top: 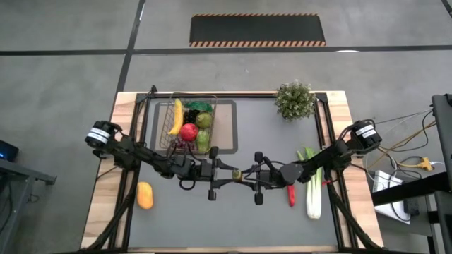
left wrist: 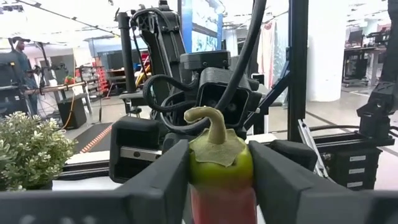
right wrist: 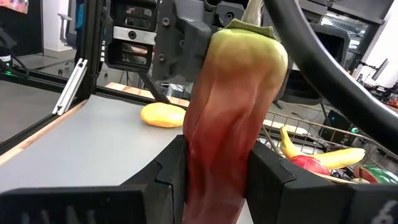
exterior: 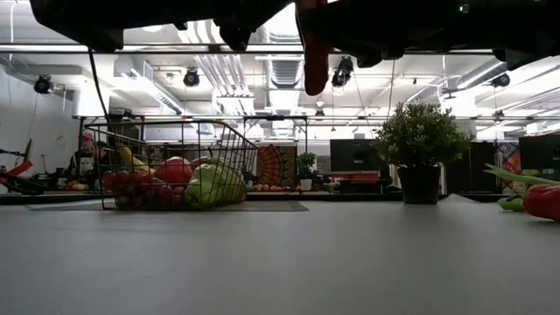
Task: Build produce basket
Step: Put the dark red chili pepper into the wire basket
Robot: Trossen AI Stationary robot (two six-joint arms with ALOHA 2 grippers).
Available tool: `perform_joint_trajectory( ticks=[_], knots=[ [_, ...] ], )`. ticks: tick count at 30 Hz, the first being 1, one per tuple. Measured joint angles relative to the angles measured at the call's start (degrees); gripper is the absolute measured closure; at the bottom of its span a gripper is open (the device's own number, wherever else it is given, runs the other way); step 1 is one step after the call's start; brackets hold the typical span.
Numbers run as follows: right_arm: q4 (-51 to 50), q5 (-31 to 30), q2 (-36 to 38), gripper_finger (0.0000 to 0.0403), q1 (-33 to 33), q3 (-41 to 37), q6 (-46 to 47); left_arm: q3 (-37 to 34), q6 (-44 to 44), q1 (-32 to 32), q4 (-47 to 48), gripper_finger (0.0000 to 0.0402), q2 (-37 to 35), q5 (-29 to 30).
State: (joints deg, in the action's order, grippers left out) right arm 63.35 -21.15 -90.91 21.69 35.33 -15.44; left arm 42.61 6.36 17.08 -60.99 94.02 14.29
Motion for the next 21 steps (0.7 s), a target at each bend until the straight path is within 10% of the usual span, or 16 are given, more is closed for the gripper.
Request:
perform_joint_trajectory(
  ticks=[7,21],
  knots=[
    [0.0,0.0,0.0,0.028,0.0,0.0,0.3,0.0,0.0,-0.2,0.1,0.0304,0.0,0.0],
    [-0.6,-6.3,3.5,0.0123,0.0,0.0,0.5,-1.4,4.4,-0.3,10.1,0.0301,-8.0,4.7]
  ],
)
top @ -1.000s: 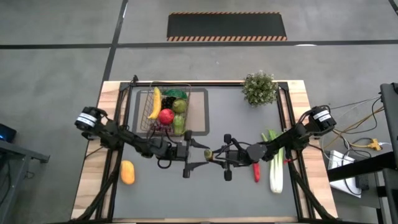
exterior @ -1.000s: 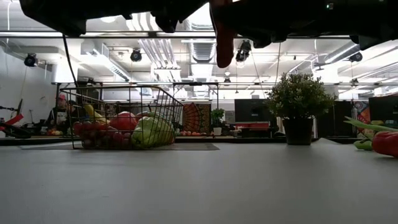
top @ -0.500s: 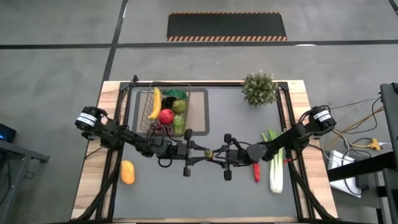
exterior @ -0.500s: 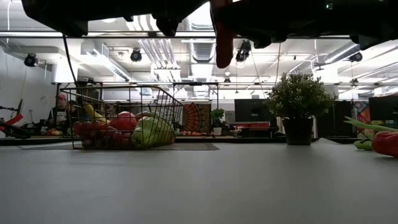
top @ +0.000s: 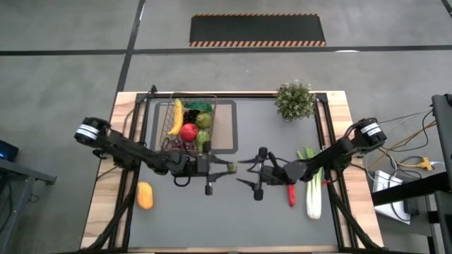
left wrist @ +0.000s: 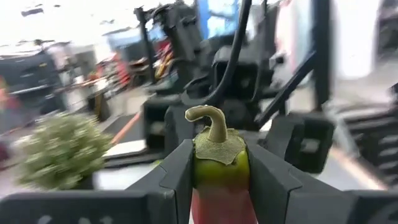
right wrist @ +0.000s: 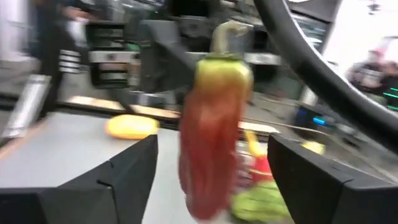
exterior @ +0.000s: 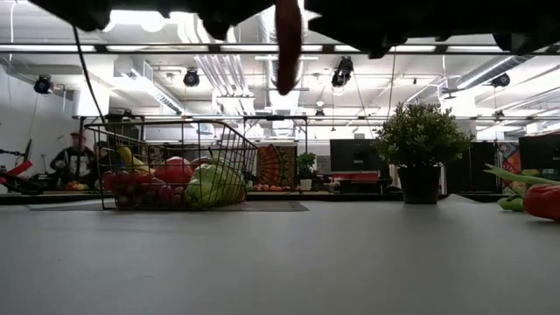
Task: Build produce basket
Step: Put the dark red chili pepper into the wire basket
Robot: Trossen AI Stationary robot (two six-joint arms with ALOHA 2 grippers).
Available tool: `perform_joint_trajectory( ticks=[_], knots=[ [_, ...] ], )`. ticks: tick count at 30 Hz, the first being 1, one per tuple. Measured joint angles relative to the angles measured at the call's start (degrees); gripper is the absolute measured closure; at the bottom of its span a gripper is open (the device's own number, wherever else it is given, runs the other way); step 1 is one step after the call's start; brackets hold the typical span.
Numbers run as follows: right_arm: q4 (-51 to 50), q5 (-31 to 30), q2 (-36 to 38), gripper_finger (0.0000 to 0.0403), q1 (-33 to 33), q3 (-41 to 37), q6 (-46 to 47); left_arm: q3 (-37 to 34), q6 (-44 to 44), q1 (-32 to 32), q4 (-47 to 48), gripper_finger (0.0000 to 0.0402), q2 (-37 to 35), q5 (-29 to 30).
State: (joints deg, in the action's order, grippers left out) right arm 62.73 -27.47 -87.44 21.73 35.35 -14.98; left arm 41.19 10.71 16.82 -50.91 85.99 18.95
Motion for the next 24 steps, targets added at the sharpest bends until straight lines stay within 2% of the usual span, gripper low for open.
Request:
perform_joint_trajectory(
  ticks=[5,9,13,15,20,24],
  knots=[
    [-3.7,-10.8,2.8,0.0092,0.0,0.0,1.1,-0.1,4.6,-0.5,16.0,0.03,-9.2,12.6],
    [-5.9,-17.4,3.7,0.0085,0.0,-0.1,3.3,-1.1,4.9,-2.5,23.7,0.03,-15.4,32.0],
    [-6.9,-18.0,3.7,0.0089,0.0,-0.1,4.4,-4.3,4.4,-5.7,23.5,0.03,-20.0,53.6],
    [-6.7,-18.1,3.4,0.0095,0.0,-0.1,4.6,-7.1,1.6,-8.4,23.3,0.03,-21.9,60.5],
    [-6.7,-18.1,3.3,0.0106,0.0,-0.1,4.6,-13.3,-12.1,-16.0,22.9,0.03,-23.6,58.6],
    [-6.8,-18.1,3.3,0.0111,0.0,-0.1,4.5,-15.9,-22.8,-21.2,22.4,0.03,-21.5,55.9]
  ],
)
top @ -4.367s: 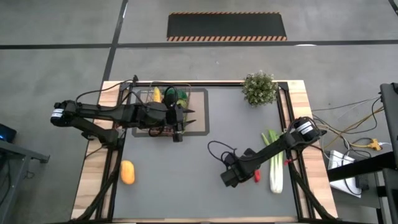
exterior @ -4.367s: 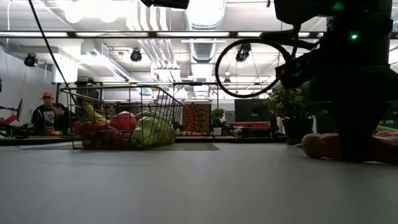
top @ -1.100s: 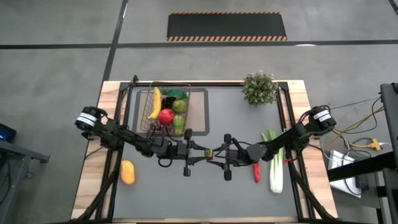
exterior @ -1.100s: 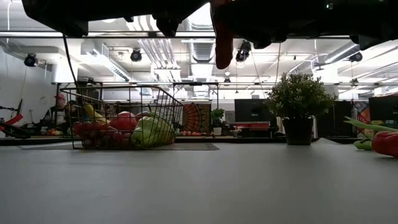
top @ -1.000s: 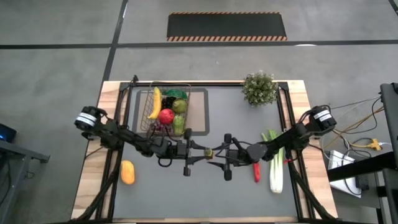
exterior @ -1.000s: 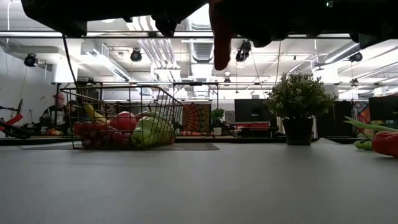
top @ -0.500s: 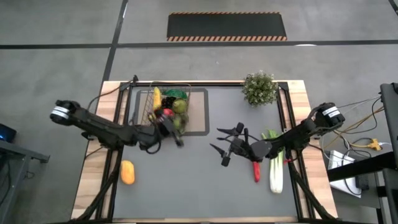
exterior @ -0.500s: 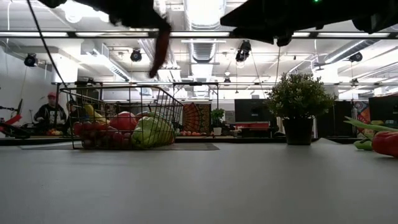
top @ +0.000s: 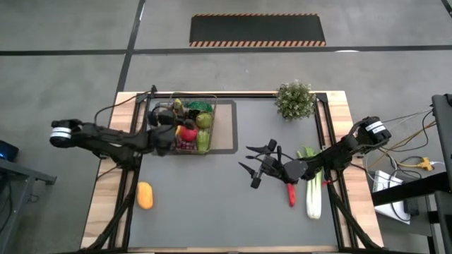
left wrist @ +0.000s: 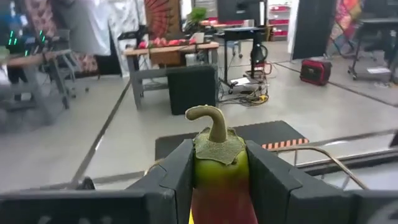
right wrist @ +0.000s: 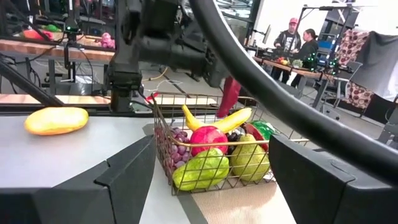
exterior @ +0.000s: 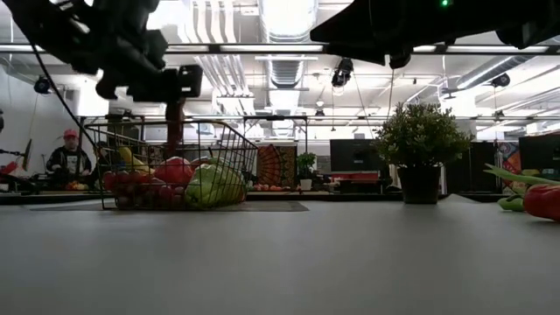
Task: Build produce basket
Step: Put the dark red chili pepper into the wire basket
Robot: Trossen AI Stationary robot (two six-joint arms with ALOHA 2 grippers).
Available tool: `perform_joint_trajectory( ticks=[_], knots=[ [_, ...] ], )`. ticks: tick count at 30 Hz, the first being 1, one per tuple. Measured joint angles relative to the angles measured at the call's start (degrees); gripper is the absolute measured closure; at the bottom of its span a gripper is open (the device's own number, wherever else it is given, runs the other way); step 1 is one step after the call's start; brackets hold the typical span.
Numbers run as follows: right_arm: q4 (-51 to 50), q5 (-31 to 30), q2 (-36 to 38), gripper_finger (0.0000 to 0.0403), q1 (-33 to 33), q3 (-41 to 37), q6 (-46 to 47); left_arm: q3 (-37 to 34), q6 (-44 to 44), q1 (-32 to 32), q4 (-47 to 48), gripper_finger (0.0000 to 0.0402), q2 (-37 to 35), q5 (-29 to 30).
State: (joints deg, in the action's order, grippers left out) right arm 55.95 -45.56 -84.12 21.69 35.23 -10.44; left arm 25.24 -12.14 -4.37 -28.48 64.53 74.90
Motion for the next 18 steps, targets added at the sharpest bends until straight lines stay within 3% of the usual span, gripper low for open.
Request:
perform_joint_trajectory(
  ticks=[12,18],
  knots=[
    [-0.4,-0.1,-0.3,0.0112,0.0,0.0,0.0,0.0,-1.0,-7.7,-15.0,0.03,12.4,-2.4],
    [-1.5,-0.2,-0.3,0.0112,0.0,0.0,1.2,-0.2,-1.0,-8.2,-16.5,0.0277,15.5,-2.5]
  ],
)
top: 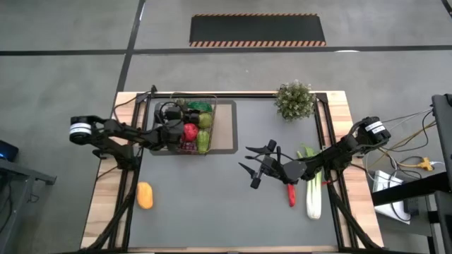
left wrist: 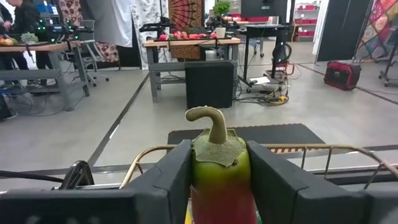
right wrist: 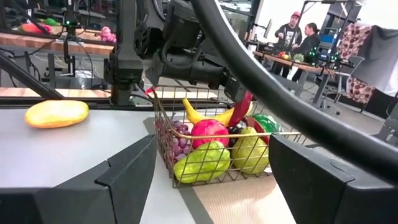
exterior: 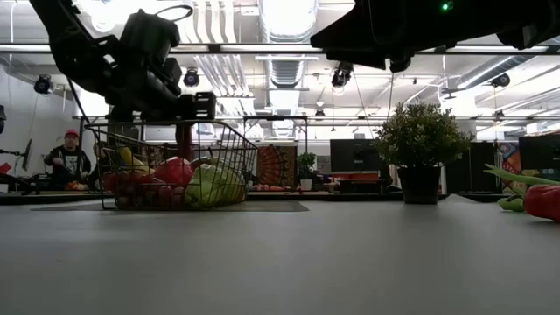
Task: Build produce basket
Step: Put the dark red chili pepper into the wire basket, then put the red chili pepper into the wire basket
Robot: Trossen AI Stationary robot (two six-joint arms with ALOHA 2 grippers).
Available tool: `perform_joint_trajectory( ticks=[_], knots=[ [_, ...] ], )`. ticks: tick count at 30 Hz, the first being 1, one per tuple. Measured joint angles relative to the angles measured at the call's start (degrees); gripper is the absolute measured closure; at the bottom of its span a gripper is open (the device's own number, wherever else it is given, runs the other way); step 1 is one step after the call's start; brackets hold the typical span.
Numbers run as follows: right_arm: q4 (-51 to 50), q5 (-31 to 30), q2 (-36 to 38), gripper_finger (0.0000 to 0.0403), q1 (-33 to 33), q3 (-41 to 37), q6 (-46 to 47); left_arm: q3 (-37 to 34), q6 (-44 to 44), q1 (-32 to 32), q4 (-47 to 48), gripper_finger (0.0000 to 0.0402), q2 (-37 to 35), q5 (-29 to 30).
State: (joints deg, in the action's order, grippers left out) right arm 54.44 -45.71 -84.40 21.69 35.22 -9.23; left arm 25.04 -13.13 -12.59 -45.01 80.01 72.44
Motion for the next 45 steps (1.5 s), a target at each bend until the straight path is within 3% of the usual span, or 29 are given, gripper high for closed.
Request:
perform_joint_trajectory(
  ticks=[11,16,20,26,33,45],
  knots=[
    [-3.6,0.2,1.6,0.0113,0.0,0.0,7.9,0.1,1.9,0.2,0.0,0.0181,0.0,-0.3],
    [-11.3,1.5,5.2,0.0113,0.2,0.0,15.5,-0.1,3.6,1.0,1.4,0.0161,-2.8,-0.3],
    [-20.4,6.2,9.6,0.0113,0.4,0.2,23.0,-0.1,6.2,2.7,2.4,0.0159,-5.9,-0.5],
    [-40.0,19.3,14.7,0.0113,0.4,4.4,40.0,0.2,15.1,8.5,2.1,0.0159,-11.3,-7.9],
    [-64.0,37.8,11.1,0.0113,0.8,15.5,56.2,0.1,17.0,16.7,1.9,0.0159,-16.7,-20.8],
    [-108.5,46.2,-1.0,0.0113,4.7,31.4,81.2,0.0,20.9,22.4,2.0,0.0159,-20.4,-22.9]
  ],
)
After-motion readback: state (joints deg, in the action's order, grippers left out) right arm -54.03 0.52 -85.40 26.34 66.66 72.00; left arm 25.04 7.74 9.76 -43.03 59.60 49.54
